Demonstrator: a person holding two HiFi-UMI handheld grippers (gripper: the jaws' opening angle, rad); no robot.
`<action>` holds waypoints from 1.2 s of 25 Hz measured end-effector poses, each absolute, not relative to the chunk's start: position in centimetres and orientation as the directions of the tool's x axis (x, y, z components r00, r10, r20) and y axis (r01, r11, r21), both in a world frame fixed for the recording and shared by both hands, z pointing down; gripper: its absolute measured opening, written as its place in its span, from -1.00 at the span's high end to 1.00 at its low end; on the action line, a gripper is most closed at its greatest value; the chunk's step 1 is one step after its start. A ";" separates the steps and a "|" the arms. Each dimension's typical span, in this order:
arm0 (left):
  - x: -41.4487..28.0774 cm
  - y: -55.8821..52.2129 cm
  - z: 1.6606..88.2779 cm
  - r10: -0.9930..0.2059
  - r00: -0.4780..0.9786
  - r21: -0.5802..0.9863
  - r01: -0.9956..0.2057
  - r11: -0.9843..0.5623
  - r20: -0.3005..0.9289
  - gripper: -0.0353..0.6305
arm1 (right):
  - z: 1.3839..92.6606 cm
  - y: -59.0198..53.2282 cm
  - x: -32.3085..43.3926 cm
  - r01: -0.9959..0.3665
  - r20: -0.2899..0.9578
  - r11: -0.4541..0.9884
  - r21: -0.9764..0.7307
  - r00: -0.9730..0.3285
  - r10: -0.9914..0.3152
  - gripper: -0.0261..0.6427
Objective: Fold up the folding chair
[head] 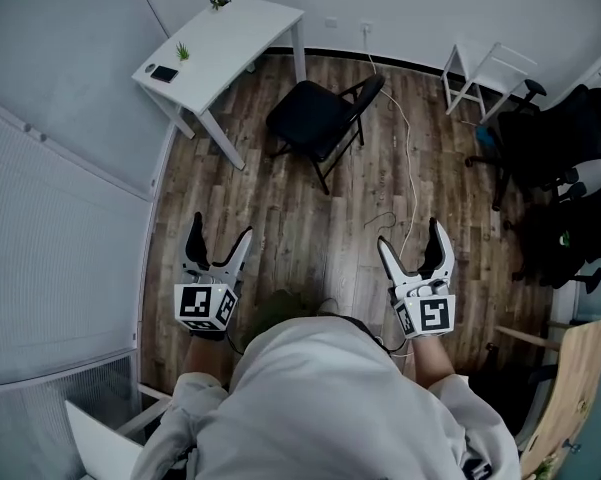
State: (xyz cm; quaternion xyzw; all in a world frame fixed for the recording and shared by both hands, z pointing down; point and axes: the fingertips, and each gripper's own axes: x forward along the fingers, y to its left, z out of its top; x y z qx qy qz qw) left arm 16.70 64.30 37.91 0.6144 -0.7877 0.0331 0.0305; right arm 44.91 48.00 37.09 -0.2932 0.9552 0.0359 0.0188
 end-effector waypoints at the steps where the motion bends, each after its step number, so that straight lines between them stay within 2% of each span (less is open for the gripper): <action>1: 17.0 64.3 38.3 -0.964 -0.247 -0.012 -0.969 0.247 0.095 -0.43 | 37.4 47.8 44.9 -0.552 -0.051 0.832 0.058 -0.834 -0.550 -0.34; 10: 14.8 63.4 41.4 -0.956 -0.265 0.034 -0.962 0.271 0.124 -0.43 | 39.1 45.5 42.2 -0.528 -0.015 0.847 0.060 -0.849 -0.528 -0.34; 30: -4.9 48.9 42.1 -0.981 -0.120 0.066 -0.989 0.131 0.150 -0.43 | 37.7 34.5 24.7 -0.646 0.001 0.759 0.085 -0.761 -0.648 -0.34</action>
